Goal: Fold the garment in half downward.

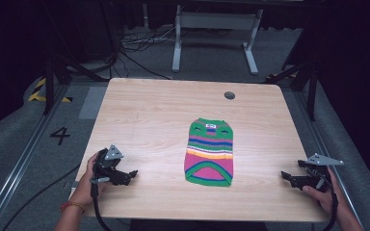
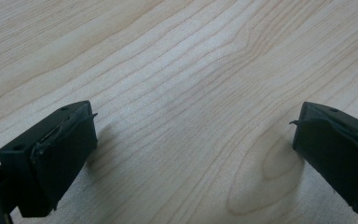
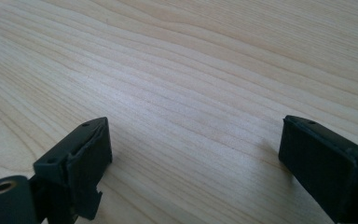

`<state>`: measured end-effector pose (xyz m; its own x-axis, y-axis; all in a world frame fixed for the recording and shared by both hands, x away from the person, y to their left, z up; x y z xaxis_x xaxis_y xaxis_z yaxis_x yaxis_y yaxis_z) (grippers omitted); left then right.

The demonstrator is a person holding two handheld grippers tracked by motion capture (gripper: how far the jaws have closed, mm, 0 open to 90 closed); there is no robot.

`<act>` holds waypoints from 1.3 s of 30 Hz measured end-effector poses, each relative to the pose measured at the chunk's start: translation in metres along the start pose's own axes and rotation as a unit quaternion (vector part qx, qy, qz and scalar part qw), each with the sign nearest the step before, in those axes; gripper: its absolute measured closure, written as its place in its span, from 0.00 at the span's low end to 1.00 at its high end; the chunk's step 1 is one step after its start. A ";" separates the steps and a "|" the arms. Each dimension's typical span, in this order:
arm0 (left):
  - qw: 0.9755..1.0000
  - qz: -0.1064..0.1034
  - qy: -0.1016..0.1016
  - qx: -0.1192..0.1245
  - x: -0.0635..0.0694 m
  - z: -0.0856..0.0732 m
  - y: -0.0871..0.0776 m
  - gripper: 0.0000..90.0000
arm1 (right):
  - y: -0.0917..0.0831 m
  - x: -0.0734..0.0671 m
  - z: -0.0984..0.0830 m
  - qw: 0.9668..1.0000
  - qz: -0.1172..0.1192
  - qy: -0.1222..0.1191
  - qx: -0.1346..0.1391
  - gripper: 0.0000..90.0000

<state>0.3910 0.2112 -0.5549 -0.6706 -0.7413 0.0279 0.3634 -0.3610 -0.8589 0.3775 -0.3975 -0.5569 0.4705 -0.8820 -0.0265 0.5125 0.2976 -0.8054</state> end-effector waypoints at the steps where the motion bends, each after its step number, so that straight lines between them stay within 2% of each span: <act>1: 1.000 0.003 0.004 -0.001 0.000 0.000 0.000 0.00 | 0.000 0.000 0.000 1.000 0.001 -0.001 0.000 0.11; 5: 1.000 0.004 -0.001 0.001 0.001 -0.001 -0.001 0.01 | 0.000 0.001 0.000 1.000 0.000 -0.002 0.000 0.11; 14: 1.000 -0.012 0.019 -0.005 -0.001 0.001 -0.001 0.01 | -0.001 0.003 0.000 1.000 0.001 -0.003 -0.008 0.11; 16: 1.000 -0.017 0.022 0.001 -0.002 0.004 -0.002 0.11 | -0.004 0.005 0.001 1.000 0.011 -0.008 -0.014 0.25; 17: 0.999 -0.020 0.027 0.006 -0.003 0.007 -0.003 0.20 | -0.006 0.006 0.003 1.000 0.016 -0.008 -0.015 0.26; 18: 0.999 -0.021 0.026 0.007 -0.003 0.009 -0.003 0.27 | -0.007 0.009 0.006 1.000 0.016 -0.006 -0.009 0.23; 19: 1.000 -0.018 0.025 0.007 -0.004 0.013 -0.003 0.26 | -0.009 0.011 0.009 1.000 0.018 0.003 -0.002 0.21; 20: 1.000 -0.018 0.024 0.005 -0.005 0.017 -0.002 0.24 | -0.012 0.013 0.014 1.000 0.021 0.010 0.005 0.25; 22: 0.999 -0.021 0.026 0.000 -0.005 0.021 -0.002 0.31 | -0.013 0.014 0.017 1.000 0.020 0.007 0.008 0.27; 25: 0.999 -0.014 0.036 0.003 -0.007 0.040 -0.001 0.33 | -0.017 0.010 0.031 1.000 0.018 -0.009 0.016 0.30; 27: 0.999 -0.019 0.032 0.020 -0.007 0.054 -0.002 0.35 | -0.017 0.004 0.040 0.999 0.022 -0.021 0.021 0.33; 30: 0.999 -0.005 0.037 0.026 -0.008 0.072 0.002 0.38 | -0.013 -0.004 0.052 0.999 0.027 -0.035 0.021 0.36; 32: 0.999 -0.001 0.044 0.030 -0.007 0.078 0.005 0.39 | -0.008 -0.010 0.062 0.998 0.027 -0.046 0.020 0.37; 37: 0.998 -0.007 0.056 0.027 -0.006 0.091 0.014 0.41 | -0.001 -0.023 0.084 0.997 0.038 -0.063 0.028 0.40; 38: 0.998 -0.007 0.054 0.029 -0.006 0.093 0.016 0.41 | 0.002 -0.027 0.093 0.997 0.039 -0.068 0.028 0.42; 39: 0.998 -0.005 0.054 0.032 -0.006 0.097 0.017 0.41 | 0.002 -0.027 0.093 0.997 0.039 -0.068 0.028 0.42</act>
<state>0.4643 0.1546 -0.5202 -0.7392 -0.6731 -0.0215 0.3941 -0.4064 -0.8243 0.4324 -0.3390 -0.5030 0.6016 -0.7988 -0.0049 0.5071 0.3867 -0.7703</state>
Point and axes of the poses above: each handheld gripper's, and its own axes: y roughly forward along the jaws, z roughly out of its top, x roughly to its right, the point moved 7 cm from there along y, roughly forward along the jaws, and after that the axes turned 9 degrees about -x, right-handed, at the moved point
